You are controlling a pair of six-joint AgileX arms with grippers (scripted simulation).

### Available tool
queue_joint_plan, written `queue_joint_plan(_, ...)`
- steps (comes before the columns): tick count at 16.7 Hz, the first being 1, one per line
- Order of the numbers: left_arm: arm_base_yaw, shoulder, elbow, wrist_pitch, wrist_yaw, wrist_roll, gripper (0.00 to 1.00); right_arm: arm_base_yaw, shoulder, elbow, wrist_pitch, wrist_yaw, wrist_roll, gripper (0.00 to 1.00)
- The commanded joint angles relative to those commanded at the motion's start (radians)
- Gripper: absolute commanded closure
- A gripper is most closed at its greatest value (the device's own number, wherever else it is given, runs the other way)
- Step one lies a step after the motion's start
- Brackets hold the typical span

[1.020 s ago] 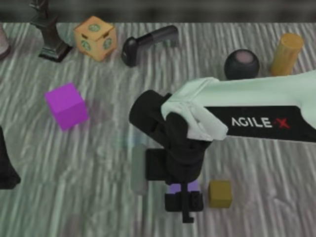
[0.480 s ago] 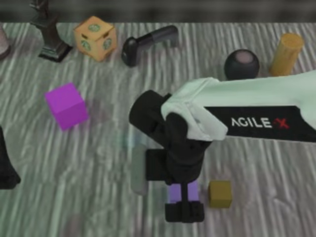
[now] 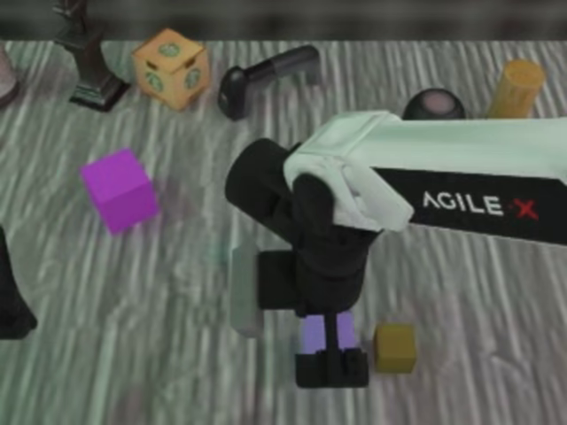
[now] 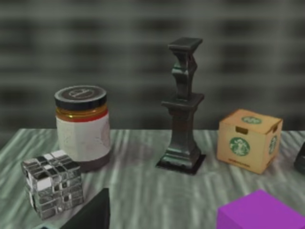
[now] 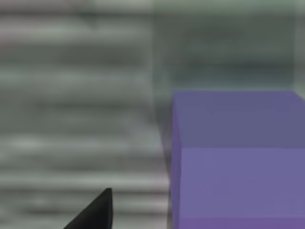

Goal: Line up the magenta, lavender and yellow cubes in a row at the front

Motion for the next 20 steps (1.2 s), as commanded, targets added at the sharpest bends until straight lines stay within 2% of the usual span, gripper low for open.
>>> queue_joint_plan(4,0.000,0.000,0.000,0.000,0.000,0.000,0.00,0.000,-0.049,0.078,-0.122,-0.001,0.002,0.00)
queue_joint_plan(10,-0.001,0.009,0.009,-0.006,0.001,0.005,0.00,-0.008,-0.057,0.074,-0.119,-0.001,0.005,0.00)
queue_joint_plan(15,-0.022,0.206,0.180,-0.129,0.019,0.092,0.00,-0.088,-0.219,-0.045,-0.008,-0.018,0.056,0.00)
queue_joint_plan(20,-0.068,0.616,0.496,-0.395,0.054,0.255,0.00,-0.246,-0.581,-0.304,0.201,-0.044,0.170,0.00)
